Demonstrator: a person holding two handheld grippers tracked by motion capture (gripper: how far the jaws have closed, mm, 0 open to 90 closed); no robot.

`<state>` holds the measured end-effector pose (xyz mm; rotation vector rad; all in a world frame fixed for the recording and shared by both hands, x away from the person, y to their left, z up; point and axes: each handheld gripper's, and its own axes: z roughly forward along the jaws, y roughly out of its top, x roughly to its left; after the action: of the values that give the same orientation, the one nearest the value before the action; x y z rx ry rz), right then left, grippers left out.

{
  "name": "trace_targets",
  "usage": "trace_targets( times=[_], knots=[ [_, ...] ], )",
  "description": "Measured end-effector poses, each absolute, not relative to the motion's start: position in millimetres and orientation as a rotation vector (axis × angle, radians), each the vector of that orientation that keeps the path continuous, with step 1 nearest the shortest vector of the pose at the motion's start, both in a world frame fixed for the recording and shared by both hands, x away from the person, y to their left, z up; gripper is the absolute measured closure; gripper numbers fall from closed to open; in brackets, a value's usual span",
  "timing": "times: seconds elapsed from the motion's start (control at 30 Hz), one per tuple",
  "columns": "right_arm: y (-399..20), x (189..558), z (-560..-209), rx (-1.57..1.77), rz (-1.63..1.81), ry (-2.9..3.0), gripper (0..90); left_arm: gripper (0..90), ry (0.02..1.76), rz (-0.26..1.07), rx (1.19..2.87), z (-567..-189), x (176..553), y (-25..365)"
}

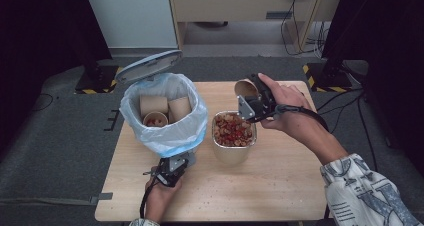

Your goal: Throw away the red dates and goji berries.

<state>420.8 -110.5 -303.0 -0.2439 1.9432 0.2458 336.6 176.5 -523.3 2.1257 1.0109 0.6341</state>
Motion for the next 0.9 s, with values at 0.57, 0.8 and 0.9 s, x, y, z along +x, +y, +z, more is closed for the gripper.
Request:
trace_targets(
  times=[0.57, 0.8, 0.9],
  knots=[
    [-106.4, 418.9, -307.6, -0.295, 0.192, 1.933, 30.0, 89.9, 1.011, 0.635, 2.125, -523.3, 336.5, 176.3],
    [-107.9, 419.9, -307.5, -0.298, 0.182, 1.933, 30.1, 90.0, 1.011, 0.635, 2.126, -523.3, 336.5, 176.2],
    [-106.9, 419.7, -308.2, -0.298, 0.183, 1.931, 30.1, 90.0, 1.011, 0.636, 2.125, -523.3, 336.4, 176.2]
  ],
)
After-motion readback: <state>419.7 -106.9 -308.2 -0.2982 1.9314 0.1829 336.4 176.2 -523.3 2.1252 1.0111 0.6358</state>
